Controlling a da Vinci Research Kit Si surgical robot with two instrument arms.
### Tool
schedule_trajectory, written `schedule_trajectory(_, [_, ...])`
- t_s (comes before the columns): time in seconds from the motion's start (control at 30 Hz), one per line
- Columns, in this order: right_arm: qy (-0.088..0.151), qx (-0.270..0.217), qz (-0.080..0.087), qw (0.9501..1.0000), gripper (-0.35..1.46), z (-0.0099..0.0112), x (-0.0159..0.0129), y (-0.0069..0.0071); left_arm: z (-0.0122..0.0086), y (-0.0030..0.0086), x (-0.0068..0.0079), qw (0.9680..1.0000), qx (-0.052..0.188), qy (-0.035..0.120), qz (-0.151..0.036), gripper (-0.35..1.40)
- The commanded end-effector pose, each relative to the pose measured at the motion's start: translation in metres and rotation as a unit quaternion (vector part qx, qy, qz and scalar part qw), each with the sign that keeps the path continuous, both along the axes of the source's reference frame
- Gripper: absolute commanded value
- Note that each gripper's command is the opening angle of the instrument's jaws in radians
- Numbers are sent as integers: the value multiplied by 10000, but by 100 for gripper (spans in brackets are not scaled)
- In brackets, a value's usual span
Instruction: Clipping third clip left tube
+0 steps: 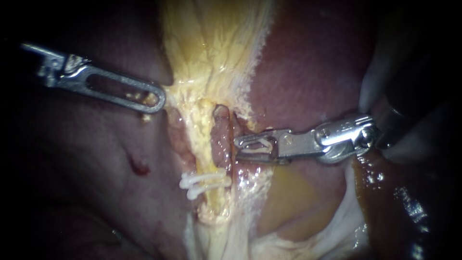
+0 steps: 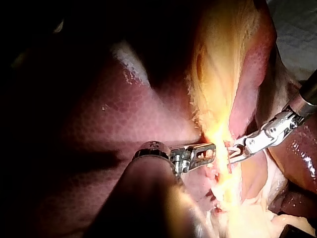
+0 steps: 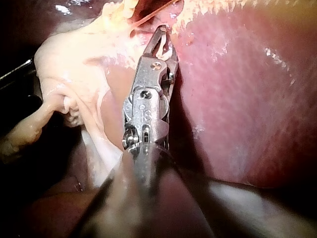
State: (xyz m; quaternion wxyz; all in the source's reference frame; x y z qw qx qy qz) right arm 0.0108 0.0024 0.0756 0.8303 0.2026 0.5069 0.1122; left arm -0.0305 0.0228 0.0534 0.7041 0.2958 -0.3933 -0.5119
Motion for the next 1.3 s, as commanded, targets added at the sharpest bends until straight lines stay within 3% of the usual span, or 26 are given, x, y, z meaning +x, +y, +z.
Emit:
schedule_trajectory(0.03, [2, 0, 0, 10000, -4, 0, 0, 0, 0, 0, 0, 10000, -1, 0, 1, -35])
schedule_trajectory(0.4, [3, 0, -1, 10000, -3, -1, -1, 0, 1, 0, 0, 10000, -2, 0, 1, -35])
schedule_trajectory(0.63, [-2, 27, 10, 10000, 35, -1, 0, 0, 2, 0, 0, 10000, -4, 0, 0, -35])
schedule_trajectory(0.8, [-8, 53, 21, 10000, 46, -1, -1, 0, 2, 0, 0, 10000, -4, 0, 1, -35])
schedule_trajectory(1.1, [75, 71, 30, 9999, 49, -8, -18, 3, 2, 0, 0, 10000, -4, 0, 2, -35])
schedule_trajectory(1.3, [192, 96, 78, 9997, 50, -25, -24, 6, 3, 0, 0, 10000, -4, 0, 2, -35])
